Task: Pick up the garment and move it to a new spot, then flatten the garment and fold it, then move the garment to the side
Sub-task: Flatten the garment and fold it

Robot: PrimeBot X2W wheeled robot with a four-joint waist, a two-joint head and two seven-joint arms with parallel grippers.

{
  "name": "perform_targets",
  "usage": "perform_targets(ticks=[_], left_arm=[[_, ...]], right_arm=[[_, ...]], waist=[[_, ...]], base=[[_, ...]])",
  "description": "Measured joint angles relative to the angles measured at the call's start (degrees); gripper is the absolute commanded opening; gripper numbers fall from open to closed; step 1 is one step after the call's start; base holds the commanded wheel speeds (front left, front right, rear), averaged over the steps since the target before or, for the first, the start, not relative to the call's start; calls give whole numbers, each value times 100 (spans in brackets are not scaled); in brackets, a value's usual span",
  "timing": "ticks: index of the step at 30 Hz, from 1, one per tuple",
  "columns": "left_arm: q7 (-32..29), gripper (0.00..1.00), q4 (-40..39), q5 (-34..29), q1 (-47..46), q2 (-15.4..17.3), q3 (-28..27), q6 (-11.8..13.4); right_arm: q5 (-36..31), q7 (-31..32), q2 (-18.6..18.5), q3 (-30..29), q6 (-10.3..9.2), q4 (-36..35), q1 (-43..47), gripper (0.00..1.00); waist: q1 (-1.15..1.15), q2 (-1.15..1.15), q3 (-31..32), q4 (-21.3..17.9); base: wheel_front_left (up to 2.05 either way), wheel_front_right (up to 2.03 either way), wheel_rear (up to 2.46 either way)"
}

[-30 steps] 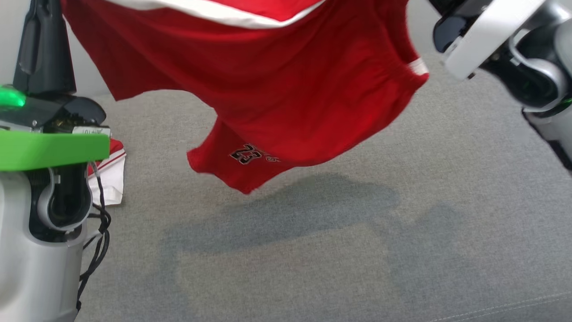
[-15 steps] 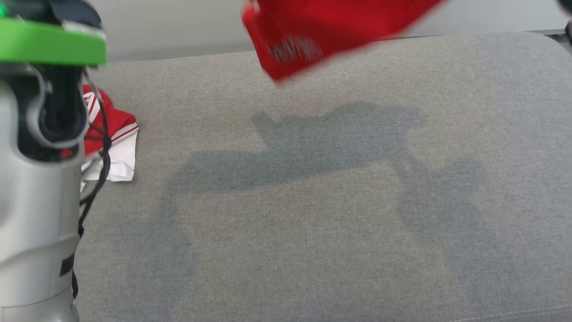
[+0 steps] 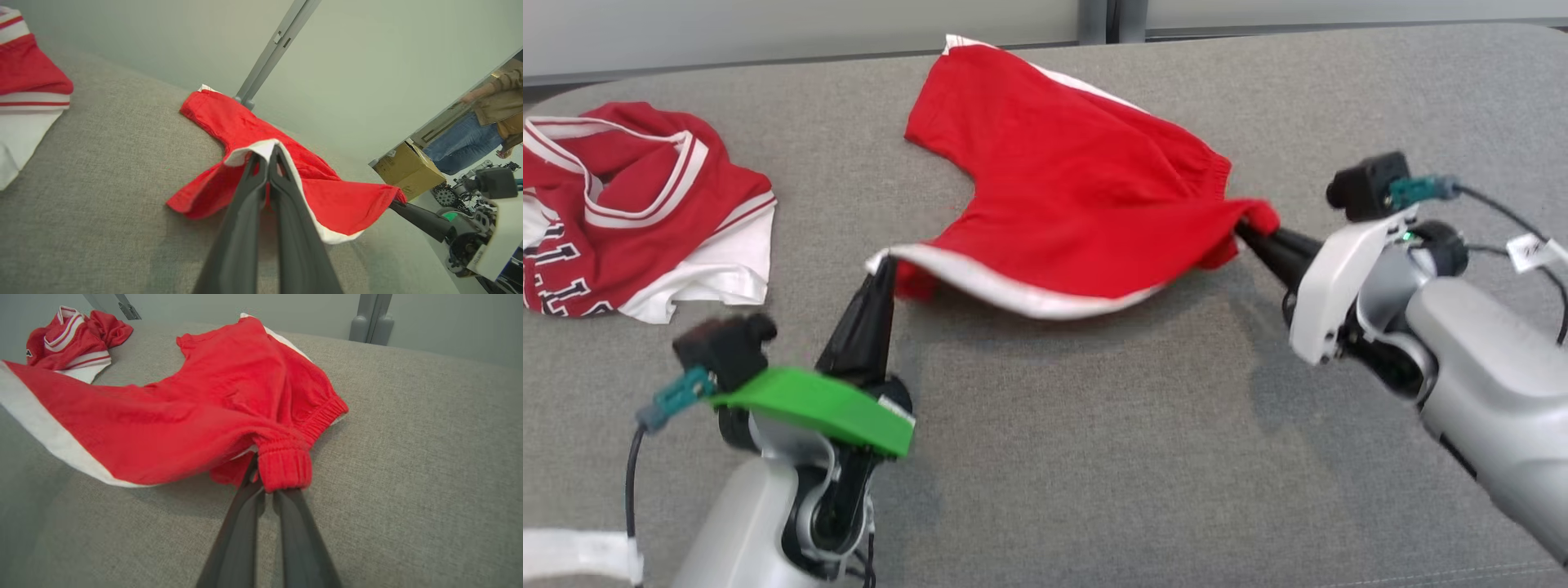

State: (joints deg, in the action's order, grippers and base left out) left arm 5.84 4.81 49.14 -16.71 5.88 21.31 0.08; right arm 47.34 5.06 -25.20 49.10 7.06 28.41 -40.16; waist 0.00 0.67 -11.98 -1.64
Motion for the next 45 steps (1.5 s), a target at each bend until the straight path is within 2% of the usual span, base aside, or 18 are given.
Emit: perform_targets(ticks=[4,8,12,23,31,45], left_arm=[[313,0,62,13,404,-8,-105,-19],[491,0,48,-4,424,23,-76,-176],[541,0,52,-112,749,143,34,-303],[582,0,250,-349,1861,449,288,-312],[632,0,177,-403,2203,521,424,-368],[632,0,-165,-401,2632,609,609,-466]], right_arm=[[133,-341,124,64,5,-1,290,0],[130,-699,111,147,5,-70,341,0],[119,-988,27,482,5,-258,627,0],[113,-1578,-291,783,7,-246,1531,0],[154,-1722,-546,838,7,-223,1954,0],[9,-1816,-784,1024,7,-374,2216,0]], waist=[[0,0,-37,-48],[0,0,33,-57],[0,0,194,-69],[0,0,631,-125],[0,0,810,-118],[0,0,703,-212]], base=[[0,0,0],[0,0,0],[0,0,0],[0,0,0],[0,0,0],[0,0,0]])
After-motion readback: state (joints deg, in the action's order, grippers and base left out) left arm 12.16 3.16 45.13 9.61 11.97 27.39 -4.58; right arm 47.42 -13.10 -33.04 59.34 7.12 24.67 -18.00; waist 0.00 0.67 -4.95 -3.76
